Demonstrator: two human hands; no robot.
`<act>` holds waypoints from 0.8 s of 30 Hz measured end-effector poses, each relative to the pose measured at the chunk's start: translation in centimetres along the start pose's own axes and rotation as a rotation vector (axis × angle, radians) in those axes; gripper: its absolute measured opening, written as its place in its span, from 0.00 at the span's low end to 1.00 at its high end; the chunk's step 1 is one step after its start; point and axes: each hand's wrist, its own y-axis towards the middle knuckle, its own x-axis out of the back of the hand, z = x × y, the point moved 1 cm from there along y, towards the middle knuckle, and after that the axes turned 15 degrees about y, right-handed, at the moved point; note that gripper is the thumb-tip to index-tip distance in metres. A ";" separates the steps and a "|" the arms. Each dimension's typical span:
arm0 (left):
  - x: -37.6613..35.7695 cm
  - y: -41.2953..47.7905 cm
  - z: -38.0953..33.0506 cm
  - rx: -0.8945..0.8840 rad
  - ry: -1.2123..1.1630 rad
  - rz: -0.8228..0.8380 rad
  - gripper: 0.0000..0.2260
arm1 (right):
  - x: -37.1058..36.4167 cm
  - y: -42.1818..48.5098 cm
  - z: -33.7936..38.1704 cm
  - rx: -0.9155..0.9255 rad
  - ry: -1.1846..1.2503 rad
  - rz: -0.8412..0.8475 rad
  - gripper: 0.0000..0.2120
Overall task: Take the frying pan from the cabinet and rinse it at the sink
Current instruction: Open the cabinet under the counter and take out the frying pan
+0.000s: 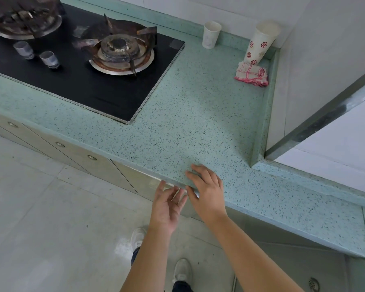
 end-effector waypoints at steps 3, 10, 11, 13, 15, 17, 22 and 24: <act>0.5 -0.6 0.0 0.006 0.046 -0.012 0.22 | -0.1 -0.1 0.0 0.011 -0.004 -0.002 0.17; 3.0 -2.6 0.2 0.030 0.181 -0.094 0.23 | 0.0 -0.3 0.0 0.026 0.029 -0.004 0.16; 3.4 -2.9 0.3 0.030 0.203 -0.104 0.23 | 0.0 -0.4 0.0 0.024 0.030 0.002 0.16; 4.0 -3.5 0.2 0.022 0.246 -0.123 0.23 | 0.1 -0.4 0.1 0.019 0.022 0.026 0.16; 4.2 -4.0 0.0 0.012 0.294 -0.131 0.23 | 0.2 -0.5 0.2 0.005 0.010 0.069 0.17; 4.3 -4.4 -0.2 0.010 0.339 -0.150 0.23 | 0.2 -0.5 0.4 -0.012 -0.003 0.120 0.18; 4.7 -5.2 -0.6 0.015 0.434 -0.178 0.24 | -0.4 -1.2 2.1 0.010 0.008 0.151 0.19; 5.0 -5.4 -0.8 0.027 0.483 -0.180 0.24 | -1.0 -1.3 3.0 -0.002 0.015 0.182 0.20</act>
